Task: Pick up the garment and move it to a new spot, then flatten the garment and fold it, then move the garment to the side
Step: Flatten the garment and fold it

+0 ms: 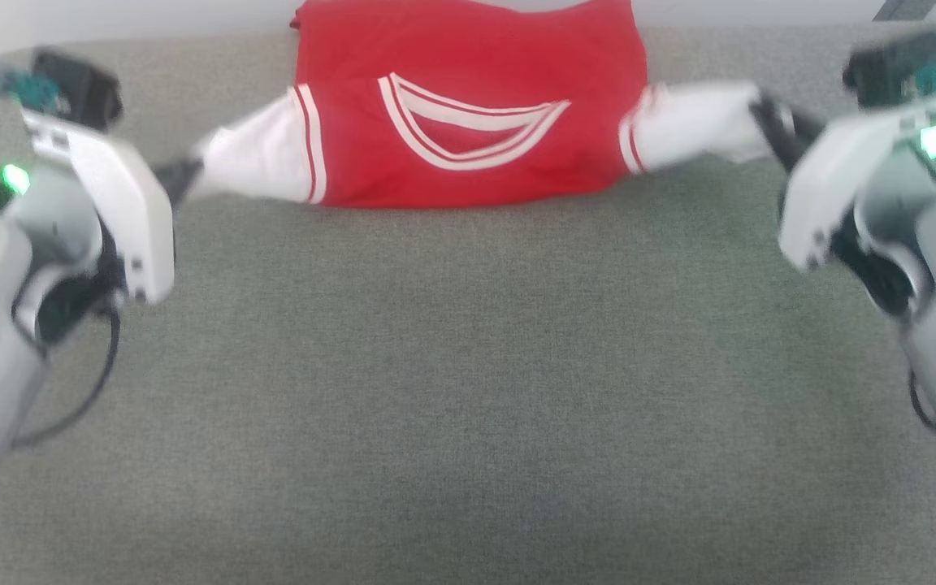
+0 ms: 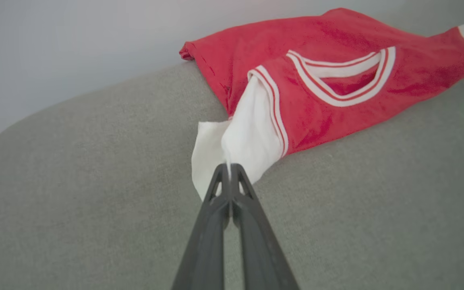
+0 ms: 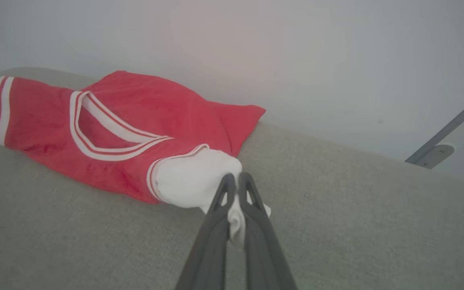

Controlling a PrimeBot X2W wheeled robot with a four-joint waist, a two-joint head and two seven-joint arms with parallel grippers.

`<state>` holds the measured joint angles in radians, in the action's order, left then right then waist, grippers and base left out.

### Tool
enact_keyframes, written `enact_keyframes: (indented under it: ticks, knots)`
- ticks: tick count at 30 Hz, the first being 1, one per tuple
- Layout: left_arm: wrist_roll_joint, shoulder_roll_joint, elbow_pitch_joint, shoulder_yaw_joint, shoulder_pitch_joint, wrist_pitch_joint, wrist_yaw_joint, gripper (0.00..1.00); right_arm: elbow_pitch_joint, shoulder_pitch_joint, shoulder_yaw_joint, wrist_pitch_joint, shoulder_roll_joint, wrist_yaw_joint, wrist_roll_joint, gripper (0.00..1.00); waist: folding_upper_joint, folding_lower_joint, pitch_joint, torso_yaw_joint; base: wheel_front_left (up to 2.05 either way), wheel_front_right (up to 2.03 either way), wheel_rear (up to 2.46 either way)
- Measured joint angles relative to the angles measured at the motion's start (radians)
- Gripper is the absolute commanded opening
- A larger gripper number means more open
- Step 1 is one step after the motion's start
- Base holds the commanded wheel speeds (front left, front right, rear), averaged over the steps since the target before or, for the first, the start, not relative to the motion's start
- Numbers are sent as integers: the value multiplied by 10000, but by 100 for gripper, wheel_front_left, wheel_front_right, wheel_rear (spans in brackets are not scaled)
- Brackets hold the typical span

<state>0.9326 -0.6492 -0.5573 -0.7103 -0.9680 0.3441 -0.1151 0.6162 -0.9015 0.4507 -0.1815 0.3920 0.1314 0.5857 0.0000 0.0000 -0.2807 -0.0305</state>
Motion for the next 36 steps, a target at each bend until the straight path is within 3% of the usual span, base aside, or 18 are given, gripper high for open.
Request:
enact_keyframes:
  ticks: [5, 9, 15, 22, 29, 36]
  knots:
    - [556, -1034, 2366, -15, 1802, 840, 871, 0, -2138, 2001, -284, -1546, 1051, -8, 773, 0, 0, 0, 210, 13, 0, 0, 0]
    - [1058, -1896, 4282, 25, 3377, 1214, 1749, 0, -3607, 3579, -951, -2606, 1530, -6, 1114, 0, 0, 0, 297, 54, 0, 0, 0]
    - [1770, -3137, 6566, 69, 5396, 1570, 3026, 0, -5716, 5935, -2316, -4614, 1680, -6, 1281, 0, 0, 0, 251, 107, 0, 0, 0]
    - [2483, -3850, 7517, 56, 6882, 1839, 4040, 0, -7484, 8070, -3058, -6652, 1582, -8, 1511, 0, 0, 0, 216, 173, 0, 0, 0]
    - [2986, -4132, 7925, -104, 7931, 1906, 4518, 0, -8443, 9702, -3666, -7636, 1262, -6, 1499, 0, 0, 0, 76, 174, 0, 0, 0]
    - [2964, -3641, 7691, -244, 8022, 1626, 4351, 0, -7935, 9772, -3536, -7131, 825, -6, 665, 0, 0, 0, -66, 149, 0, 0, 0]
